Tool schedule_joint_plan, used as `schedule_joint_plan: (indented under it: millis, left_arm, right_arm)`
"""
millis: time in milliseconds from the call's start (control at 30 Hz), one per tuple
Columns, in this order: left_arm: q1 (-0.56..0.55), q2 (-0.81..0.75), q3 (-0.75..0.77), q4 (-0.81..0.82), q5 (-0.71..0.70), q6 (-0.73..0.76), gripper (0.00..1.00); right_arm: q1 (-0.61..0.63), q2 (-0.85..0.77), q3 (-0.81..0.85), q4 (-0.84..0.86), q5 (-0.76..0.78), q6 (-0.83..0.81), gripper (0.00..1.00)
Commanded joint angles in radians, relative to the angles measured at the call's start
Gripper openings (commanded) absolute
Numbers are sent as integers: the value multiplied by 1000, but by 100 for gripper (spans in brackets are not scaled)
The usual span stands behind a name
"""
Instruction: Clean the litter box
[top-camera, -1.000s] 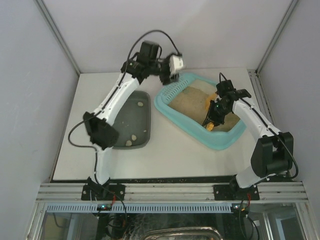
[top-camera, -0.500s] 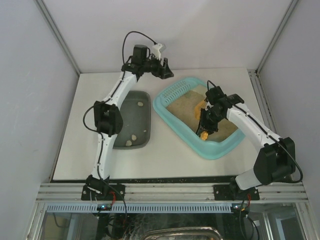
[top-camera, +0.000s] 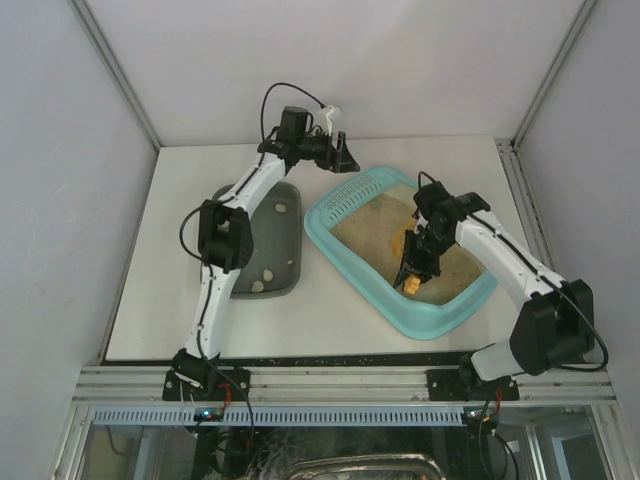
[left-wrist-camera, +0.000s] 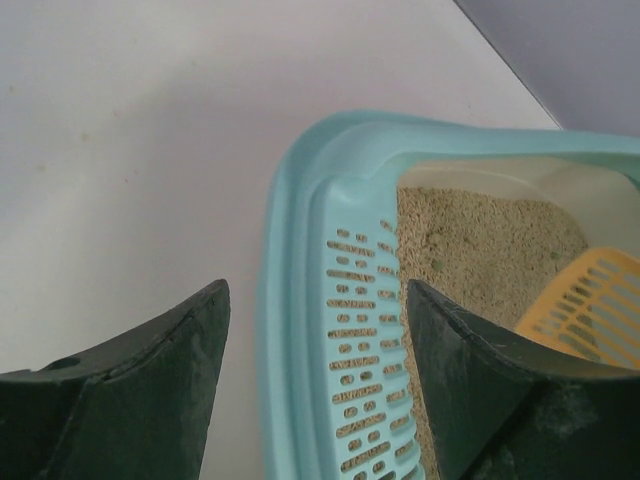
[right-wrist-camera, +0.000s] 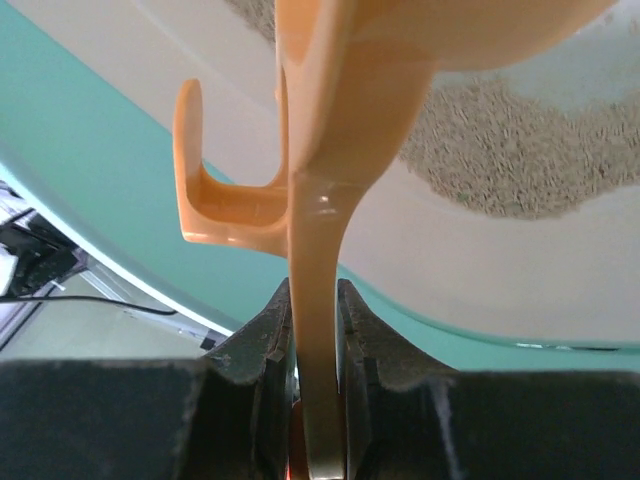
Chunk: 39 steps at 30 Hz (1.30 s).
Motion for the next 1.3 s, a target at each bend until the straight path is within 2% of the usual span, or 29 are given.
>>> schedule_joint_plan:
  millis: [0, 133, 267, 533, 633, 767, 900, 1067, 1267]
  left_arm:
    - [0, -77, -99, -5, 78, -20, 75]
    - [-13, -142, -228, 10, 71, -34, 75]
    - [-18, -143, -239, 24, 95, -107, 76]
    - [-19, -196, -326, 147, 95, -188, 80]
    - [-21, -205, -342, 163, 98, -206, 80]
    - [-21, -232, -385, 228, 115, -256, 72]
    - [-21, -252, -423, 259, 120, -268, 70]
    - [-21, -268, -460, 264, 122, -265, 69]
    - [-22, -297, -500, 268, 119, -260, 69]
  right_arm:
    - [-21, 134, 161, 52, -24, -1, 0]
    - [-19, 298, 309, 95, -29, 12, 0]
    - [-22, 440, 422, 84, 20, 58, 0]
    - [-24, 503, 508, 23, 149, 113, 0]
    - [-23, 517, 509, 13, 168, 116, 0]
    - [-16, 542, 487, 38, 170, 127, 0]
    - [-8, 575, 454, 74, 182, 148, 0]
    - [-3, 583, 397, 206, 158, 176, 0]
    - [3, 616, 320, 394, 17, 231, 0]
